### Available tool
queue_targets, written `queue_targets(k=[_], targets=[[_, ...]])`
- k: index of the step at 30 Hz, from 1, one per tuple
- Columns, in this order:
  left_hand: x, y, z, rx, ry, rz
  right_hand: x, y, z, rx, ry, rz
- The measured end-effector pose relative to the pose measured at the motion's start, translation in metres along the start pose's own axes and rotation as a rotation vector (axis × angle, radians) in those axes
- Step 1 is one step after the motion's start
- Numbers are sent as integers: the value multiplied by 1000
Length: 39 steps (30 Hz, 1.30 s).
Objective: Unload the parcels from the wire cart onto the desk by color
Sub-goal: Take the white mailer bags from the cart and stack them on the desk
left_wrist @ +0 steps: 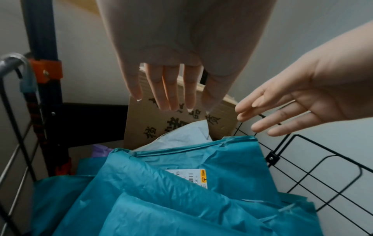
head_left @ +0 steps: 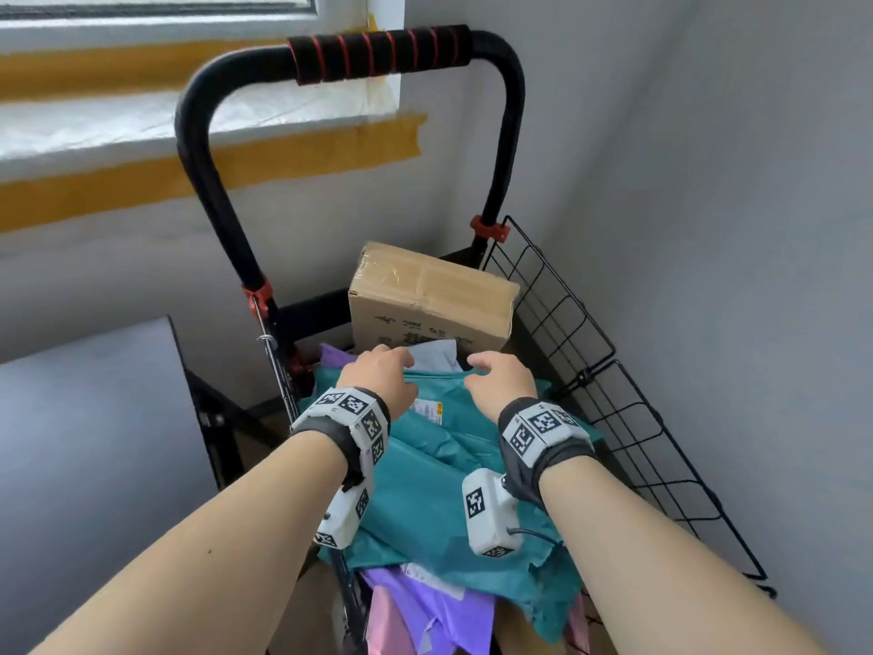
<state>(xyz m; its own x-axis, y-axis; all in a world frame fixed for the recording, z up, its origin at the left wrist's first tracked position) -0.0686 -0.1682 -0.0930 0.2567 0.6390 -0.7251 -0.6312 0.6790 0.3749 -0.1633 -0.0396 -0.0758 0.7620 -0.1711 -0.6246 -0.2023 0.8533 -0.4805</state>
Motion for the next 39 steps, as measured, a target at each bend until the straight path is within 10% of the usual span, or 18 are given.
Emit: queue_targets(k=[11, 19, 26, 39], targets=[[41, -55, -38, -146, -114, 163, 53, 15, -94, 149, -287, -478], [34, -49, -33, -134, -71, 166, 74, 19, -62, 170, -504, 66], [22, -34, -11, -155, -86, 153, 9, -14, -28, -40, -241, 350], [-45, 22, 67, -115, 196, 198, -112, -90, 79, -414, 19, -109]])
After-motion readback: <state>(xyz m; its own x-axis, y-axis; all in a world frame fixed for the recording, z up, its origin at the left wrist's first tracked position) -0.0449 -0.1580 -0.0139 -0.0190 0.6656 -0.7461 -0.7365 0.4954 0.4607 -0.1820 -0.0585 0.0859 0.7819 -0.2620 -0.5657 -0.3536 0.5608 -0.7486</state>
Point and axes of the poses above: each hand's wrist, its own z-axis away from the middle knuckle, its own x-axis out of the palm, y = z × x, the point moved 7 cm from there along -z, towards the middle knuckle, and after that the axes turned 13 degrees about -y, right-handed, at the moved point
